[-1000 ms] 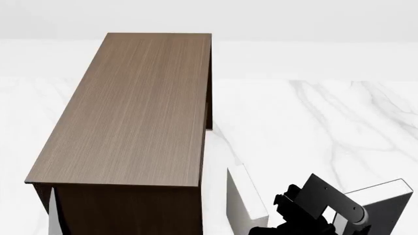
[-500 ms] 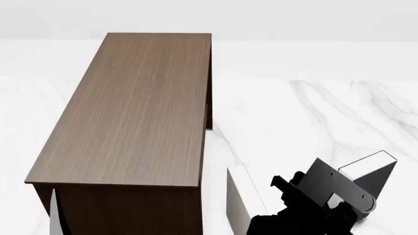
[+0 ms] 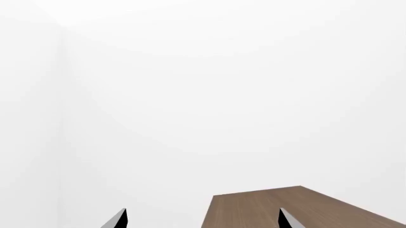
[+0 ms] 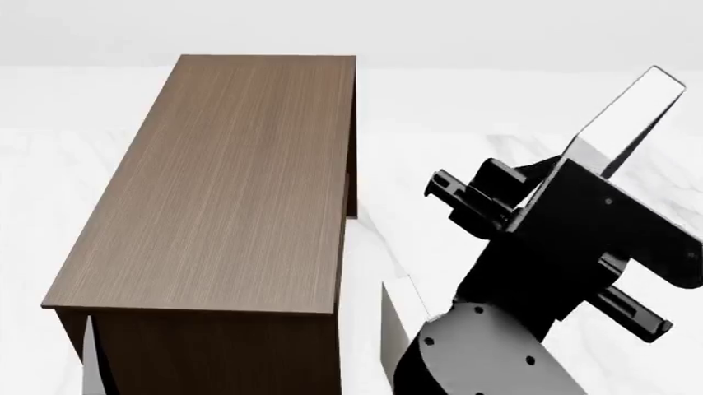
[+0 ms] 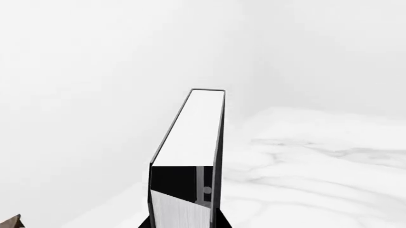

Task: Pick up the book in the middle and place it on the cabinet shelf.

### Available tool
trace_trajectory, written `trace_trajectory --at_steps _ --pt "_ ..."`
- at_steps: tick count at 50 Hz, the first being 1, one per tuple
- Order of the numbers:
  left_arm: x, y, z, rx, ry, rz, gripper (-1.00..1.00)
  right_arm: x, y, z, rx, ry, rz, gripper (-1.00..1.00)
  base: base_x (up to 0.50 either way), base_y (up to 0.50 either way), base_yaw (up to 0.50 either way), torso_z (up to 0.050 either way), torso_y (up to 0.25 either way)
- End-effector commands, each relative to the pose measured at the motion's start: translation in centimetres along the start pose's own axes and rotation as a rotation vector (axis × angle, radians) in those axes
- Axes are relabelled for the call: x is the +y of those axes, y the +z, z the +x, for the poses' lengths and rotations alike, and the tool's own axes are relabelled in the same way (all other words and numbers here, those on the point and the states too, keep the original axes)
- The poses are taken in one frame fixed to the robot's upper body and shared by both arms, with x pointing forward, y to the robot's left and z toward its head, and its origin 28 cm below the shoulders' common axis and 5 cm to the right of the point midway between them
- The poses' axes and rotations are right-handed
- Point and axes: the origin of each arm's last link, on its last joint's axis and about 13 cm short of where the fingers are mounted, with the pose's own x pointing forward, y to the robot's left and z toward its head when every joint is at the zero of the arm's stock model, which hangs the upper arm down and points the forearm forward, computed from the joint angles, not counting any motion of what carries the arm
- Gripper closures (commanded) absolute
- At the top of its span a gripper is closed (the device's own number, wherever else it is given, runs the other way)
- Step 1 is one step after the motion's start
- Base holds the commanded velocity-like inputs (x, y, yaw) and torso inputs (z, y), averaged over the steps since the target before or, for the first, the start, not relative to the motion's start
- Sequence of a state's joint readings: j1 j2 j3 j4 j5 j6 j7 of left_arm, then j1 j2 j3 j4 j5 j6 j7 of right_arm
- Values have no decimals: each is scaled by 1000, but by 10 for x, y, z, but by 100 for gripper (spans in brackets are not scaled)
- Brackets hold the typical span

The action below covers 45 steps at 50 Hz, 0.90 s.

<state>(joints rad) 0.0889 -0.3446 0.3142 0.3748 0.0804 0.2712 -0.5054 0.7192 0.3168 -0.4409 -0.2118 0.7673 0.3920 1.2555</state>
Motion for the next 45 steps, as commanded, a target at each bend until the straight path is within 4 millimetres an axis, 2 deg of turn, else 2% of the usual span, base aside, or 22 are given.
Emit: trace_trajectory --at_steps 1,2,8,12,19,24,28,33,36,38,43,45 --pt "1 2 2 -19 4 2 -100 1 55 -36 -212 214 117 100 0 0 0 0 10" --pt "1 2 2 -21 4 3 -100 1 62 -42 -235 268 147 100 0 0 0 0 0" --pt "1 3 2 -22 4 4 -100 -1 78 -61 -291 369 185 100 0 0 0 0 2" --pt "1 3 1 -24 4 4 -100 -2 83 -69 -318 467 228 100 0 0 0 0 0" --pt "0 -1 -1 -25 2 3 -100 -3 90 -87 -266 649 296 100 0 0 0 0 1" --pt "-1 -7 -2 -26 -1 3 -100 -3 100 -90 -337 721 295 100 0 0 0 0 0" --pt "-1 -8 -3 -28 -2 3 -100 -4 103 -91 -314 764 308 100 0 0 0 0 3" --pt "0 -3 -2 -29 -4 3 -100 -5 108 -92 -252 837 364 100 0 0 0 0 0" --pt "0 1 -1 -29 -4 2 -100 -5 115 -93 -305 915 394 100 0 0 0 0 3" --pt "0 2 -1 -28 -4 2 -100 -5 118 -93 -291 907 409 100 0 0 0 0 0" --pt "0 4 0 -25 -5 1 -100 2 124 -90 -227 958 453 100 0 0 0 0 2" --pt "1 5 1 -24 -5 1 -100 9 125 -87 -57 1023 521 100 0 0 0 0 0"
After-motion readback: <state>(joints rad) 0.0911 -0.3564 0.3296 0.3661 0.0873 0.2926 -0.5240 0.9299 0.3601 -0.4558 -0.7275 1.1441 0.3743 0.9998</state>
